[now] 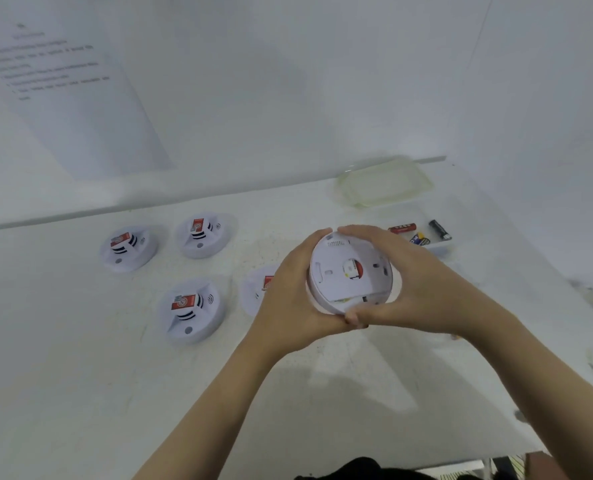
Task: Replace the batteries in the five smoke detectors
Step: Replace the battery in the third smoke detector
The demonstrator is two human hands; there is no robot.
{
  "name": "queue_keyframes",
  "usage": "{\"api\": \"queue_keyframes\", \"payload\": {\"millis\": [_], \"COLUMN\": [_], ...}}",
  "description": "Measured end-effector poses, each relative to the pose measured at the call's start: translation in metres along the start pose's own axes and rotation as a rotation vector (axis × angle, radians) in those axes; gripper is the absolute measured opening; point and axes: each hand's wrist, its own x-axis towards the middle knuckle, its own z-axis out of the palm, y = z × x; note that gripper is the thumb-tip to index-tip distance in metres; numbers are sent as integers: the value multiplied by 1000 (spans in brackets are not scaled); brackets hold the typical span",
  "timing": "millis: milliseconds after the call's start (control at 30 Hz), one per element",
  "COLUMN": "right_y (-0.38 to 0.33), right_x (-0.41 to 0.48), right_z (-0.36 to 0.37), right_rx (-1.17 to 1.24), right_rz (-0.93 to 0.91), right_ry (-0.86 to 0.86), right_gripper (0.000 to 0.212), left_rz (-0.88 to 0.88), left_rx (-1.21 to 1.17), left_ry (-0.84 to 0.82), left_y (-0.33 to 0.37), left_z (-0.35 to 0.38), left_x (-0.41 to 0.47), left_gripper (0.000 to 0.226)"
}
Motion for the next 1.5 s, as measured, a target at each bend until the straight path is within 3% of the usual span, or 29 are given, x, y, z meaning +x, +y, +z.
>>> {"api": "queue_keyframes", "payload": {"millis": [167, 733, 933, 1167, 1400, 1500], "right_y": [14, 42, 35, 35, 32, 32], "right_x": [-8, -15, -12, -7, -2, -7], "right_z": [-19, -67, -71, -46, -21, -6], "right_rx": [-2, -115, -450, -571, -382, -355], "right_rz": [-75, -168, -345, -503, -503, -500], "right_ry": [-34, -292, -224, -207, -101, -35], "right_gripper": [62, 61, 62, 58, 57, 56], "left_rz": [13, 81, 91, 35, 40, 17], "left_rx": [-40, -41, -15, 35, 259, 290], "left_ry": [-14, 32, 81, 137, 338, 446], "left_y": [3, 24, 23, 10, -15, -16], "left_z": [15, 62, 68, 64, 41, 20], "left_x": [0, -2, -2, -23, -57, -68], "left_gripper": [99, 89, 91, 92, 100, 92]}}
